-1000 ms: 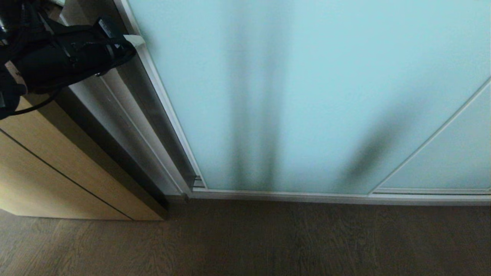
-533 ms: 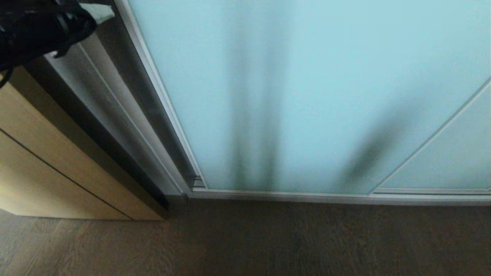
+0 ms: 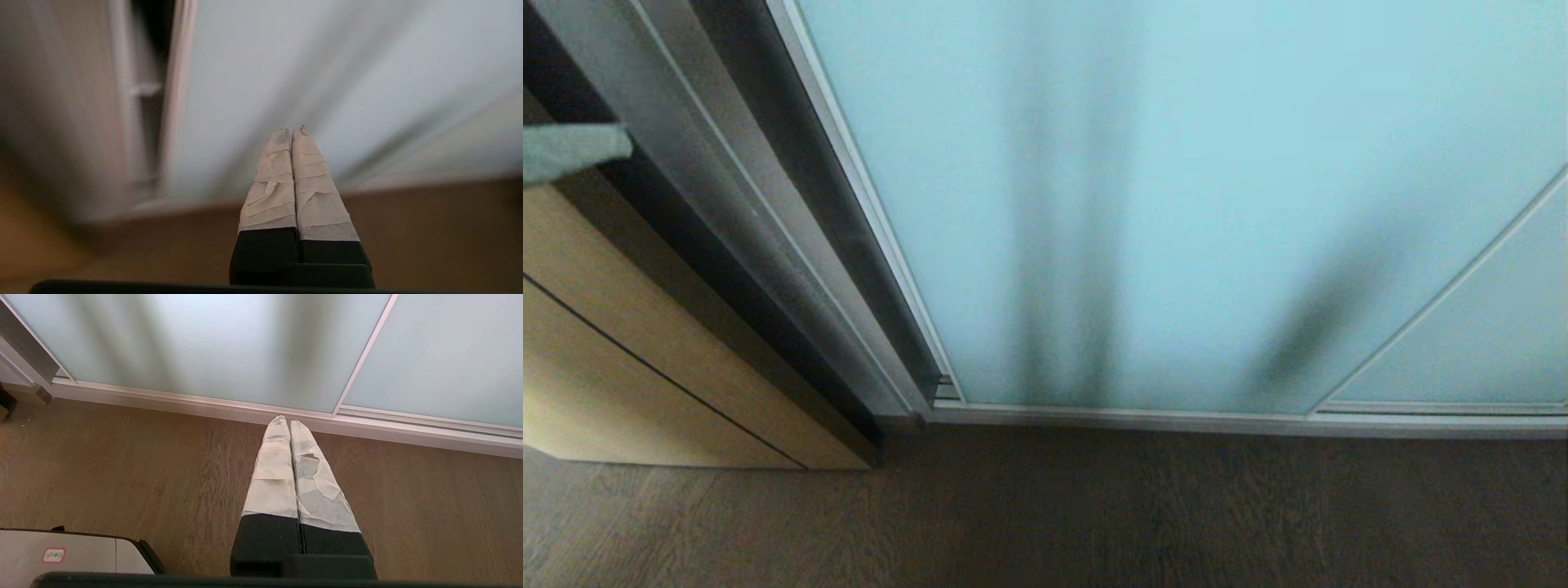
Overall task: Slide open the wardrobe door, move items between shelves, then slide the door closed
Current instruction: Close the door, then open the door
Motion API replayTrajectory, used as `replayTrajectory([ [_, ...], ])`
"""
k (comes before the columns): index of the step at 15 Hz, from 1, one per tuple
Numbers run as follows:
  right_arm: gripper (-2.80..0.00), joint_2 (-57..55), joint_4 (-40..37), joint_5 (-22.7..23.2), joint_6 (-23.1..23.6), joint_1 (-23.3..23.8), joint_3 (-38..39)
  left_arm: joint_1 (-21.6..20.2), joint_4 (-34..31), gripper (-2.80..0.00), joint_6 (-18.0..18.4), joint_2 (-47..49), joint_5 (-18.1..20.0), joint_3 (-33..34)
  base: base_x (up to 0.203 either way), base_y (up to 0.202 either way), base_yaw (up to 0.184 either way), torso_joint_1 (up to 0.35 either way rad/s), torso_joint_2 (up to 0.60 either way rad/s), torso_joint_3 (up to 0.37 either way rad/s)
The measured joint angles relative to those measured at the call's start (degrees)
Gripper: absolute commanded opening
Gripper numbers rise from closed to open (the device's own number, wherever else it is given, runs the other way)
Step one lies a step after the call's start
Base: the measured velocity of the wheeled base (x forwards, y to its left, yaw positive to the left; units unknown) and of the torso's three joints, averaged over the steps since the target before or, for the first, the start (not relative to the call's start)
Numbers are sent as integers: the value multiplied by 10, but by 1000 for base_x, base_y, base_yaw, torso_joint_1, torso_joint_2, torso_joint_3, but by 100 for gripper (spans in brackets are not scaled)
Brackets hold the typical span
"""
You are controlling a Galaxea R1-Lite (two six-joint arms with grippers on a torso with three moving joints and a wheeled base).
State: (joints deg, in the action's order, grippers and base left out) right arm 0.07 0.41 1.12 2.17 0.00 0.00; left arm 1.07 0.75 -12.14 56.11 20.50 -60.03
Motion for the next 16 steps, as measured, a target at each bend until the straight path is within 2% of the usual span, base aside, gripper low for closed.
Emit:
replayTrajectory([
  [1, -280, 0, 0, 0, 0, 0, 0, 0, -18, -280, 46, -45, -19, 48, 0, 0, 0, 0, 0, 0],
  [3, -280, 0, 0, 0, 0, 0, 0, 0, -41, -280, 114, -126, -75, 123, 0, 0, 0, 0, 0, 0],
  [5, -280, 0, 0, 0, 0, 0, 0, -1, -51, -280, 147, -203, -124, 188, 0, 0, 0, 0, 0, 0],
  [8, -280, 0, 0, 0, 0, 0, 0, -2, -68, -280, 160, -317, -192, 284, 0, 0, 0, 0, 0, 0],
  [10, -280, 0, 0, 0, 0, 0, 0, -3, -84, -280, 172, -394, -214, 359, 0, 0, 0, 0, 0, 0],
  [14, -280, 0, 0, 0, 0, 0, 0, -9, -87, -280, 190, -513, -216, 507, 0, 0, 0, 0, 0, 0],
  [16, -280, 0, 0, 0, 0, 0, 0, -10, -59, -280, 180, -541, -203, 559, 0, 0, 0, 0, 0, 0],
])
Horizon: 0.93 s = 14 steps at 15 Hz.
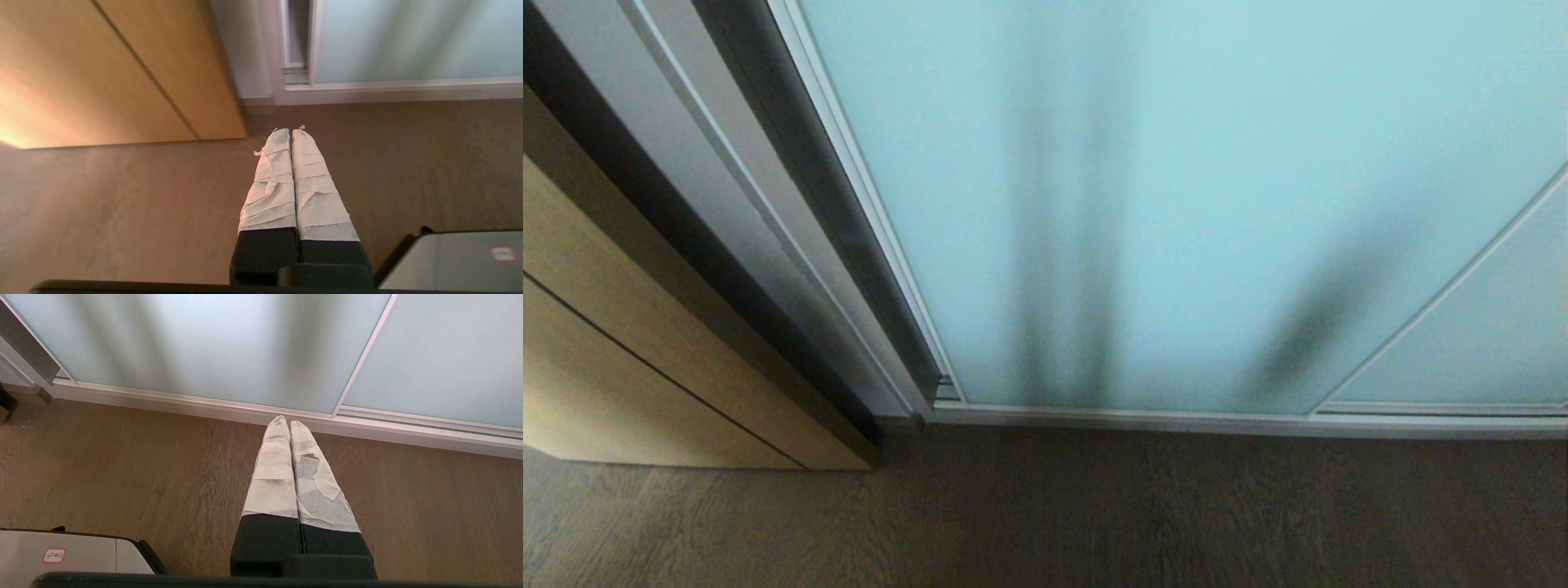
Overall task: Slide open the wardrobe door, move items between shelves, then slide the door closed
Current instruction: Open the door
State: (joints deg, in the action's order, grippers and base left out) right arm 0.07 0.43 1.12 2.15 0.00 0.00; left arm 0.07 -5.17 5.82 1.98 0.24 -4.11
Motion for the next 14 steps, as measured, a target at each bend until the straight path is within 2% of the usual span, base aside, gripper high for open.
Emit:
replayTrajectory([
  [2, -280, 0, 0, 0, 0, 0, 0, 0, 7, -280, -2, -13, 15, 15, 0, 0, 0, 0, 0, 0],
  [6, -280, 0, 0, 0, 0, 0, 0, -1, 12, -280, -13, -21, 6, 22, 0, 0, 0, 0, 0, 0],
  [10, -280, 0, 0, 0, 0, 0, 0, -1, 45, -280, 8, -21, 9, 24, 0, 0, 0, 0, 0, 0],
  [11, -280, 0, 0, 0, 0, 0, 0, -1, 59, -280, 13, -21, 13, 2, 0, 0, 0, 0, 0, 0],
  [14, -280, 0, 0, 0, 0, 0, 0, -1, 27, -280, 18, -12, 26, -118, 0, 0, 0, 0, 0, 0],
])
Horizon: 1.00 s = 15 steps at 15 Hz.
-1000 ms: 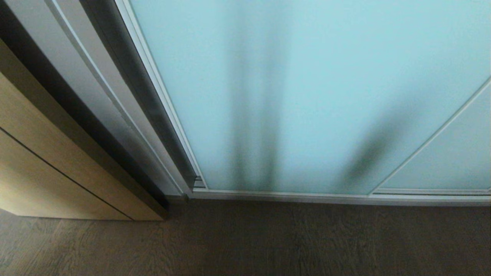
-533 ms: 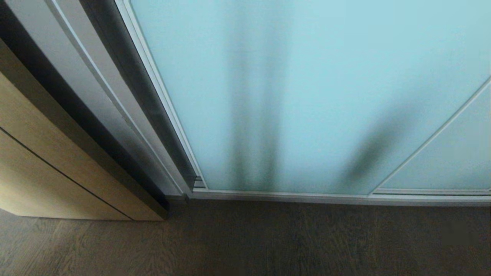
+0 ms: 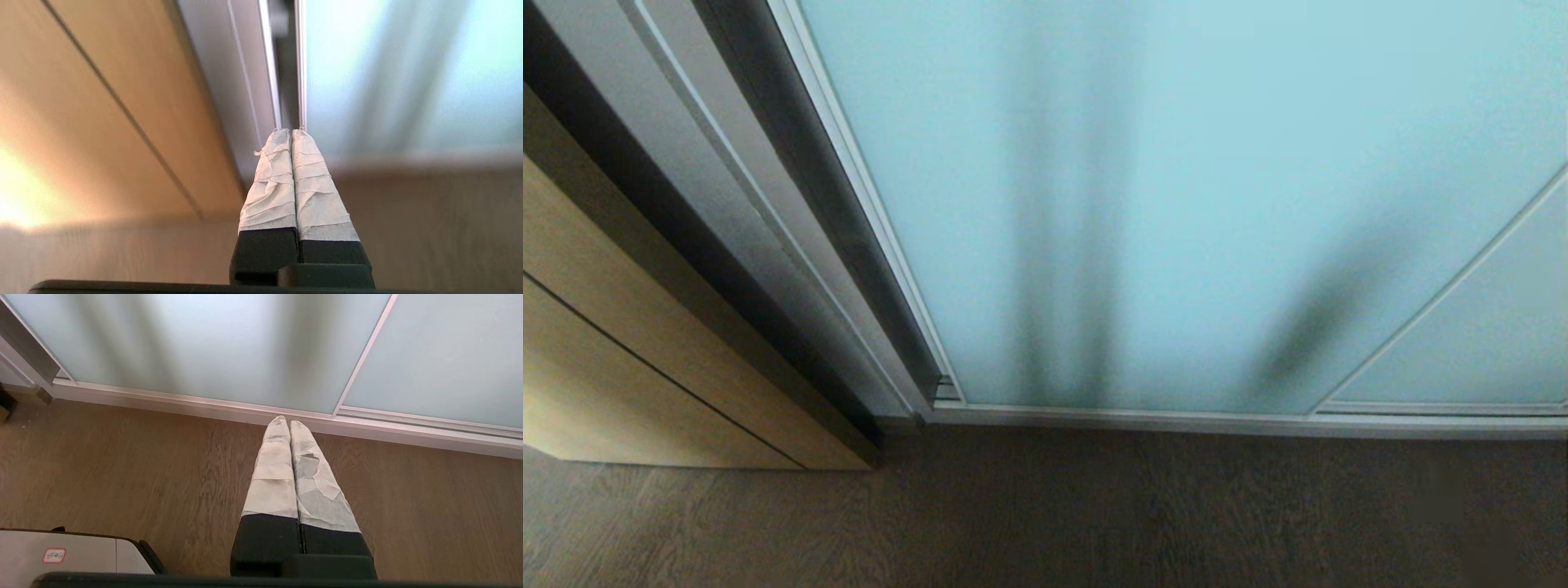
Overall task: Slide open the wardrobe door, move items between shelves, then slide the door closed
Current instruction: Open the door
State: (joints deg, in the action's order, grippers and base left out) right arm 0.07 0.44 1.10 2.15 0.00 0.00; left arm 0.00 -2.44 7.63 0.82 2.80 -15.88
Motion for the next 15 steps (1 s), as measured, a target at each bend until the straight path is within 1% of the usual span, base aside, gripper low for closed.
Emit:
replayTrajectory([
  [1, -280, 0, 0, 0, 0, 0, 0, 0, -5, -280, 0, 16, 1, -53, 0, 0, 0, 0, 0, 0],
  [3, -280, 0, 0, 0, 0, 0, 0, 0, 14, -280, -1, 76, -1, -146, 0, 0, 0, 0, 0, 0],
  [5, -280, 0, 0, 0, 0, 0, 0, 0, 76, -280, -1, 170, -19, -228, 0, 0, 0, 0, 0, 0],
  [7, -280, 0, 0, 0, 0, 0, 0, 0, 167, -280, -2, 275, -38, -295, 0, 0, 0, 0, 0, 0],
  [10, -280, 0, 0, 0, 0, 0, 0, 0, 294, -280, -2, 417, -51, -385, 0, 0, 0, 0, 0, 0],
  [12, -280, 0, 0, 0, 0, 0, 0, 0, 343, -280, -10, 492, -55, -437, 0, 0, 0, 0, 0, 0],
  [15, -280, 0, 0, 0, 0, 0, 0, 1, 392, -280, -25, 580, -57, -480, 0, 0, 0, 0, 0, 0],
])
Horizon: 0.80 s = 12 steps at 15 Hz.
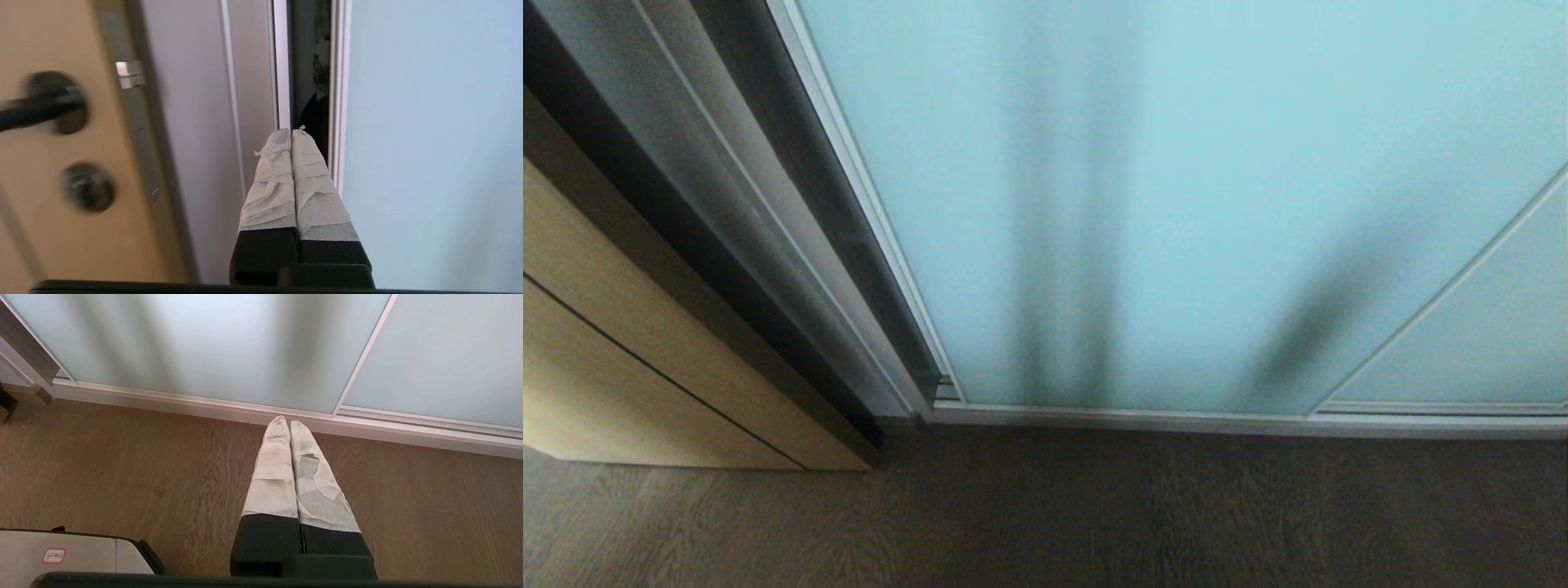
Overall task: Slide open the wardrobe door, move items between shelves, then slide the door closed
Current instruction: Open the door
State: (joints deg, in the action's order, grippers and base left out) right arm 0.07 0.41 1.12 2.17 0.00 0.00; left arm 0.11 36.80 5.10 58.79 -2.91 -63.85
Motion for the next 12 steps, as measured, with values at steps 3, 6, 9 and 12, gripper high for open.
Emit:
replayTrajectory([
  [3, -280, 0, 0, 0, 0, 0, 0, 0, 52, -280, 2, 66, -19, -14, 0, 0, 0, 0, 0, 0],
  [6, -280, 0, 0, 0, 0, 0, 0, 1, 69, -280, 4, 114, -36, -31, 0, 0, 0, 0, 0, 0],
  [9, -280, 0, 0, 0, 0, 0, 0, 17, 70, -280, 0, 150, -36, -37, 0, 0, 0, 0, 0, 0],
  [12, -280, 0, 0, 0, 0, 0, 0, 32, 70, -280, 1, 185, -36, -60, 0, 0, 0, 0, 0, 0],
])
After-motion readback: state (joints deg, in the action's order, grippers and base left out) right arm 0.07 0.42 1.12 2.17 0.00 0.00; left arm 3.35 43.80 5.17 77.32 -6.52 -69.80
